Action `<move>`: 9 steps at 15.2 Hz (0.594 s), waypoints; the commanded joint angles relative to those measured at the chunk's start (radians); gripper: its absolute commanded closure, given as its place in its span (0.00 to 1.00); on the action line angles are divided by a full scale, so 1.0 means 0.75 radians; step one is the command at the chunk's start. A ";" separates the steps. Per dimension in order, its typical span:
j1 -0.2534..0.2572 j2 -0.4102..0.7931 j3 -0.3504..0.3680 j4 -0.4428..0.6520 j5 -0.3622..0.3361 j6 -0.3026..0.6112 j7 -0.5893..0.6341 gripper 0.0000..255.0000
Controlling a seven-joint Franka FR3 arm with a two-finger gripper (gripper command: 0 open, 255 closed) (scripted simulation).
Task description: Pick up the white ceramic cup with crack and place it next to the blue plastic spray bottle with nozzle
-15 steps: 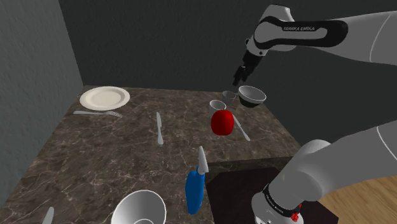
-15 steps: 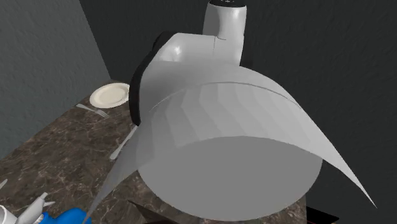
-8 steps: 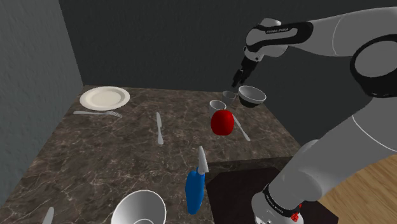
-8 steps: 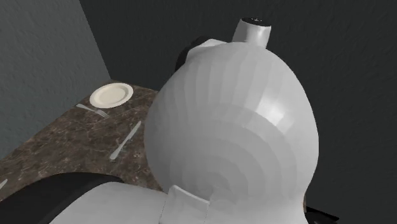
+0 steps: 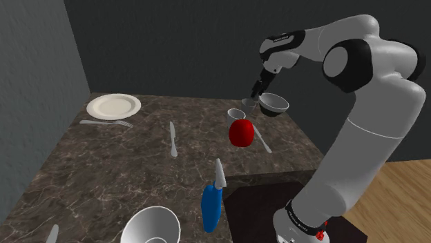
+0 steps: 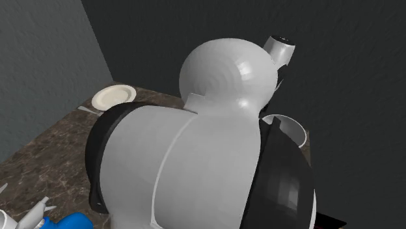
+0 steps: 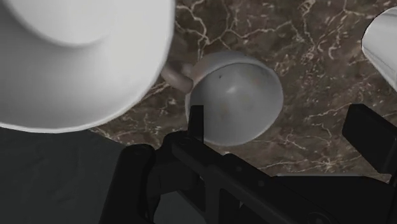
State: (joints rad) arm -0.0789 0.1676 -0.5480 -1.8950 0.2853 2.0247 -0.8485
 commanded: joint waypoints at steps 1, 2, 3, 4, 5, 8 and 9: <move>-0.048 0.125 -0.001 0.088 0.089 -0.016 -0.080 0.00; -0.075 0.186 0.004 0.138 0.127 -0.030 -0.111 0.00; -0.106 0.245 0.012 0.190 0.163 -0.046 -0.139 0.00; -0.136 0.305 0.020 0.244 0.196 -0.063 -0.165 0.00; -0.156 0.340 0.028 0.277 0.214 -0.074 -0.178 0.00; -0.154 0.358 0.038 0.250 0.229 -0.031 -0.187 0.00; -0.152 0.365 0.040 0.242 0.235 -0.017 -0.191 0.00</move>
State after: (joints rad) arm -0.1856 0.4211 -0.5148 -1.7093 0.4627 2.0027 -0.9907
